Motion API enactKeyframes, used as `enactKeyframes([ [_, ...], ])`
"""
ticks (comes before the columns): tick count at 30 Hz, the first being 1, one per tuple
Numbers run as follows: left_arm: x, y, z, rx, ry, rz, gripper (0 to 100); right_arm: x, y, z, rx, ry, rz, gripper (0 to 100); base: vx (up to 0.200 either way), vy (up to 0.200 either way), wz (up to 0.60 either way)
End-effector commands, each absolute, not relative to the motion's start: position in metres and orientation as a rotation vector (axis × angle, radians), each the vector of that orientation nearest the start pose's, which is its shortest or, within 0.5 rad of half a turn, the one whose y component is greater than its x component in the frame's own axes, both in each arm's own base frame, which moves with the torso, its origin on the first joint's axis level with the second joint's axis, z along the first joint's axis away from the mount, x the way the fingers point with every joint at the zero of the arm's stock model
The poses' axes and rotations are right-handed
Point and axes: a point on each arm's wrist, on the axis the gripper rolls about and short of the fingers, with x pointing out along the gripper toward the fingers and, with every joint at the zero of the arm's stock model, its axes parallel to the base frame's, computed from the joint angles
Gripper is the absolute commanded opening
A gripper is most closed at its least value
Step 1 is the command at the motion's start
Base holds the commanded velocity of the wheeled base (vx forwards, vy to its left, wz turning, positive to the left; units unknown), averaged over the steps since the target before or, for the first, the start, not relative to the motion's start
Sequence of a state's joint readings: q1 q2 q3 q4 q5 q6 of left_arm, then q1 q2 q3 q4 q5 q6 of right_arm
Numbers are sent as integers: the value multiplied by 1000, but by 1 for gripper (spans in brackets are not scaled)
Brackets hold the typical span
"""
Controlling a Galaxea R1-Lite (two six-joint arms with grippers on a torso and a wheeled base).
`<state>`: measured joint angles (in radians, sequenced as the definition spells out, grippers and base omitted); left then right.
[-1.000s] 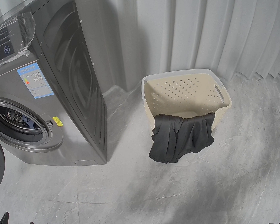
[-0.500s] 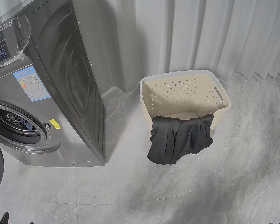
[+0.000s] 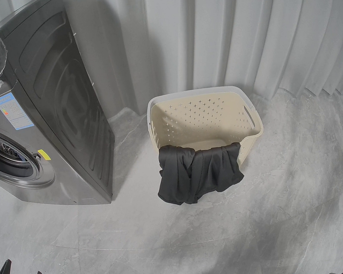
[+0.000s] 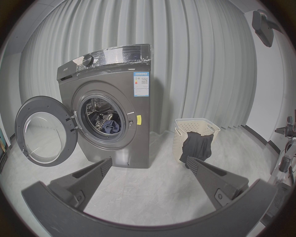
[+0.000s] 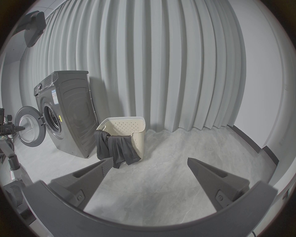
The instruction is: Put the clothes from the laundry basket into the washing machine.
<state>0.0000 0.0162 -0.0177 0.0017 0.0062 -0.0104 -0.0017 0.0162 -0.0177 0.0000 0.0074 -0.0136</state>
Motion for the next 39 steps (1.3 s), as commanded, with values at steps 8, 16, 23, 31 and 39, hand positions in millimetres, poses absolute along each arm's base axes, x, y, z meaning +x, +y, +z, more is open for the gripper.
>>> enactKeyframes([
  [8, -23, 0, 76, -6, 5, 5, 100, -22, 0, 76, -14, 15, 6, 100, 150, 0, 0],
  [16, -23, 0, 76, -6, 5, 6, 100, -22, 0, 76, -14, 15, 6, 100, 200, 0, 0],
  [23, -23, 0, 76, -5, 5, 11, 100, -22, 0, 76, -14, 15, 6, 100, 29, 0, 0],
  [31, -22, 0, 75, -15, 6, 14, 100, -22, 0, 76, -14, 15, 9, 100, 0, -150, 0],
  [39, -23, 0, 76, -12, 5, 12, 100, -25, 1, 89, -16, -57, 32, 100, 0, 0, 0],
])
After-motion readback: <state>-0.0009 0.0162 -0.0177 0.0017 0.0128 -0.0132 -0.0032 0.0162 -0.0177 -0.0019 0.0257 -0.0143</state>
